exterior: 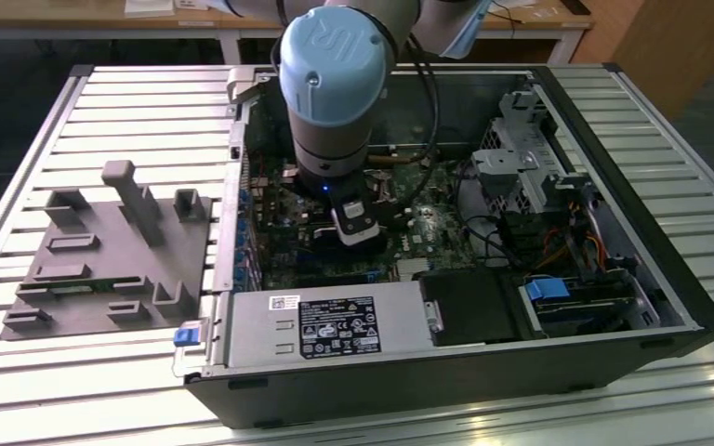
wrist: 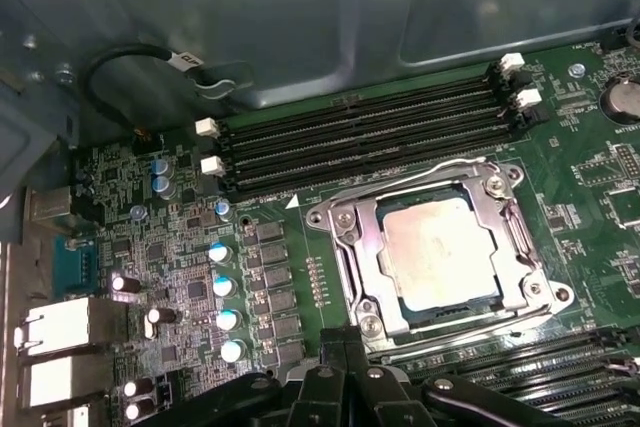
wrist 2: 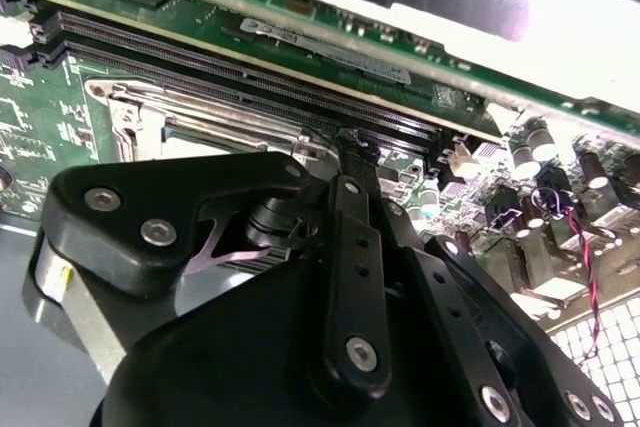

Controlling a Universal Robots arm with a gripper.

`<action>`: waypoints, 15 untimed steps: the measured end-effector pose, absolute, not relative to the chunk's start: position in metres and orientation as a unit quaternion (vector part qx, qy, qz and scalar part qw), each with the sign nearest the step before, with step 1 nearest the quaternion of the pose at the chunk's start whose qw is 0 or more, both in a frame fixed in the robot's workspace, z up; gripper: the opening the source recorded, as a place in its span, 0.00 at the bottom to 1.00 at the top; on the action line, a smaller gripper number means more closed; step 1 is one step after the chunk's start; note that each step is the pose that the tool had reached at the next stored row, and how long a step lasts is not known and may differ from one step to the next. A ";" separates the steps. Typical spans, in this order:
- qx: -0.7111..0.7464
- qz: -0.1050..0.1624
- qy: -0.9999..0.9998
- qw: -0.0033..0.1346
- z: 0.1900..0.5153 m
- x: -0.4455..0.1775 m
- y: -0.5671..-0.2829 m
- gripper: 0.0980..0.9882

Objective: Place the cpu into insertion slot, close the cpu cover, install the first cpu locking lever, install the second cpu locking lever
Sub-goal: 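Install the second cpu locking lever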

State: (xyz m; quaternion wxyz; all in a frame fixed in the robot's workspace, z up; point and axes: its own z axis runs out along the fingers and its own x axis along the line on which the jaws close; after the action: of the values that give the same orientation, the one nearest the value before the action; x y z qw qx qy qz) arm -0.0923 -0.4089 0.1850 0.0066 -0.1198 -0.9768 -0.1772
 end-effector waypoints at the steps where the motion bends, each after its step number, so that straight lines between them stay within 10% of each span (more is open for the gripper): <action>1: -0.120 -0.177 -0.977 0.007 0.185 -0.092 -0.409 0.00; 15: -0.120 -0.168 -0.979 0.005 0.197 -0.092 -0.409 0.00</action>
State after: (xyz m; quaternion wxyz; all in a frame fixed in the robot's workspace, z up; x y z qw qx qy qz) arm -0.0923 -0.4087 0.1973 0.0054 -0.1200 -0.9785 -0.1676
